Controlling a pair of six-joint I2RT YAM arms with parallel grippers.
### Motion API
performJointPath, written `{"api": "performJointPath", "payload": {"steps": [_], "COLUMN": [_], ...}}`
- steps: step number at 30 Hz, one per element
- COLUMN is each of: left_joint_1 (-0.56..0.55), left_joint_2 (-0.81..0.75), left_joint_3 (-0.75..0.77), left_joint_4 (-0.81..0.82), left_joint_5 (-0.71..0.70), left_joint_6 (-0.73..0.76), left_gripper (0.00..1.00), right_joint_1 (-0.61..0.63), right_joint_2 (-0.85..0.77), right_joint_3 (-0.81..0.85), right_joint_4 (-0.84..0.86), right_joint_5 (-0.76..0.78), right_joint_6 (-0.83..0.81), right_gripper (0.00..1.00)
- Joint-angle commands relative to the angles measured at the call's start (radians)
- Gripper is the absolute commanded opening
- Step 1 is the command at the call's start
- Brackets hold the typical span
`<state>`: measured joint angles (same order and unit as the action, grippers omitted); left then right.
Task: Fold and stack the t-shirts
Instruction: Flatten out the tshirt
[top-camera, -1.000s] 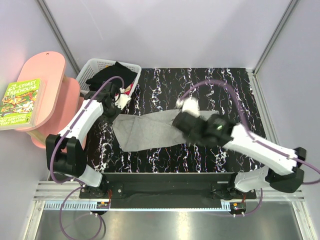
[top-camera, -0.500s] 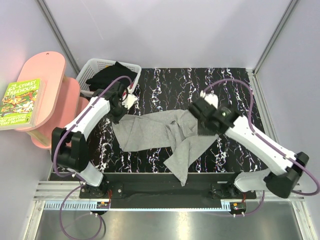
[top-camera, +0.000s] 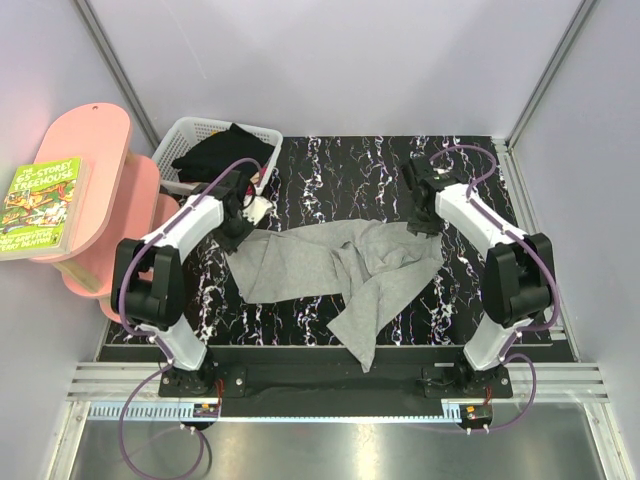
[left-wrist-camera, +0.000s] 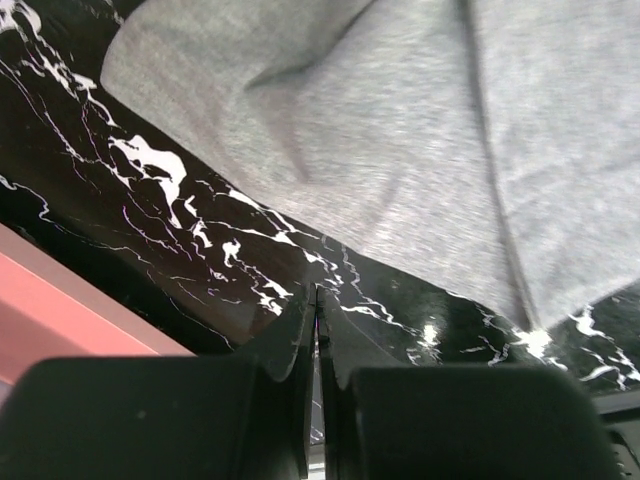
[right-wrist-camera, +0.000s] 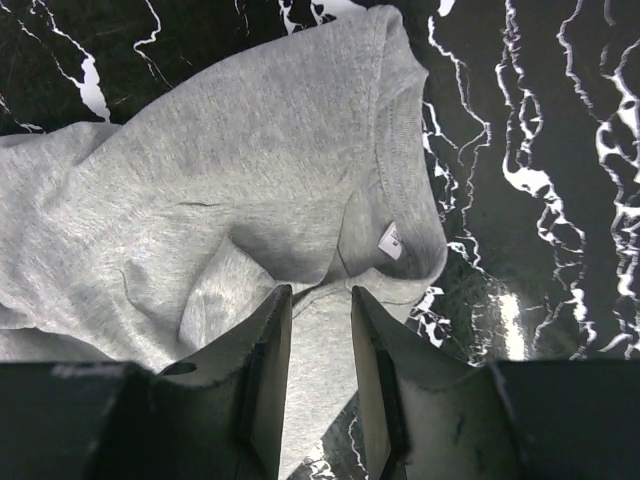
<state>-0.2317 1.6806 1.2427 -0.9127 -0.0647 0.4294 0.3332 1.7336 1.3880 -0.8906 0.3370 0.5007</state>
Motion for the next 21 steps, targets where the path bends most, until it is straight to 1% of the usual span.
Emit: {"api": "performJointPath", "payload": {"steps": [1,4,5,8,10,14,19,20,21], "left_joint_1": [0.04,0.051,0.052,0.052,0.052,0.051,0.051,0.051,0.052], "left_joint_2": [0.037,0.062,0.067,0.096,0.117,0.143,0.146,0.14,0.134], "left_joint_3": [-0.014,-0.017,-0.015,0.001,0.024,0.06,0.077,0.077,0.078], "left_joint_4": [0.064,0.075,0.08,0.089,0.092,0.09,0.092,0.092,0.09], "left_joint_5": [-0.015,-0.012,-0.014,-0.011,-0.006,0.006,-0.001,-0.003,-0.006], "left_joint_6": [0.023,0.028,0.026,0.02,0.012,-0.009,-0.014,-0.014,-0.014], "left_gripper": [0.05,0.05,0.05,0.05,0.05,0.08,0.2,0.24,0.35], "right_joint_1": [-0.016,-0.016,-0.014,-0.016,-0.016,-0.016,-0.014,-0.016,-0.016], "right_joint_2": [-0.003,0.004,0.009,0.012,0.012,0.012,0.02,0.023,0.026], "right_joint_3": [-0.036,-0.069,-0.073,-0.093,-0.109,-0.133,-0.156,-0.159,-0.158], "right_joint_4": [0.09,0.116,0.12,0.137,0.137,0.144,0.156,0.157,0.16], "right_joint_5": [-0.134,-0.223,-0.277,-0.335,-0.335,-0.332,-0.325,-0.311,-0.305], "right_joint_6": [0.012,0.021,0.021,0.021,0.019,0.012,0.007,0.004,-0.001], "right_gripper": [0.38,0.38,0.38,0.36,0.35,0.35,0.34,0.34,0.33]}}
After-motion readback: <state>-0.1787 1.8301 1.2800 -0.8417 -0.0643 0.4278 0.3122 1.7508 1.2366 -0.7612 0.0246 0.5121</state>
